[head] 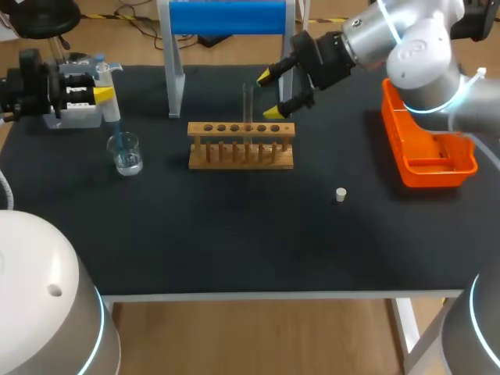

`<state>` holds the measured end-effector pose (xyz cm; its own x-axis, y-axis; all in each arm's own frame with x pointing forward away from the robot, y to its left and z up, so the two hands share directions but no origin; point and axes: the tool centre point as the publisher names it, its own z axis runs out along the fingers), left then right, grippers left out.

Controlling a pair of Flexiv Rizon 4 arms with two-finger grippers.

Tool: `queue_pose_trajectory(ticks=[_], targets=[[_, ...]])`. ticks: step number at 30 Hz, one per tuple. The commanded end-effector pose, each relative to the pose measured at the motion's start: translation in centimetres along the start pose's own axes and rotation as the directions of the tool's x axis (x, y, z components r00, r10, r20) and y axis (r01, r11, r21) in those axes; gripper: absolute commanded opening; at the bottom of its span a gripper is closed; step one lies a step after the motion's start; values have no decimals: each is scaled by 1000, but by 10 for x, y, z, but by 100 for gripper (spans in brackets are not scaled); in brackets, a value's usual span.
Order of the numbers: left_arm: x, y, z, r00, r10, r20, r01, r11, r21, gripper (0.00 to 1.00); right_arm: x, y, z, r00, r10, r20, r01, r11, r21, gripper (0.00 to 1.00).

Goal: Invert the test tube, pick up the pipette, mount the tip to pipette, aspirate from beaker and dispense into the tube, eject the tip, return the pipette, and cap with the stopper.

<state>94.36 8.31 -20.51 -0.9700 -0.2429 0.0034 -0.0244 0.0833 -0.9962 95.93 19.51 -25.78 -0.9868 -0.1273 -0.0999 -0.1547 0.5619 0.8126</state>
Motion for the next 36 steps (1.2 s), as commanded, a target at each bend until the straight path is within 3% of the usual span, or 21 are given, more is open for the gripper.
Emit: queue_pose_trajectory(ticks=[1,15,36], targets=[[0,0,0,1000,0,-1,0,1000,0,0,-10,-4,9,999,-2,-36,2,1000,13,100],[0,0,0,1000,0,-1,0,1000,0,0,-20,-16,35,992,-5,-124,11,999,48,100],[0,0,0,1000,0,-1,0,1000,0,0,-33,-14,52,992,-13,-125,22,997,69,100]])
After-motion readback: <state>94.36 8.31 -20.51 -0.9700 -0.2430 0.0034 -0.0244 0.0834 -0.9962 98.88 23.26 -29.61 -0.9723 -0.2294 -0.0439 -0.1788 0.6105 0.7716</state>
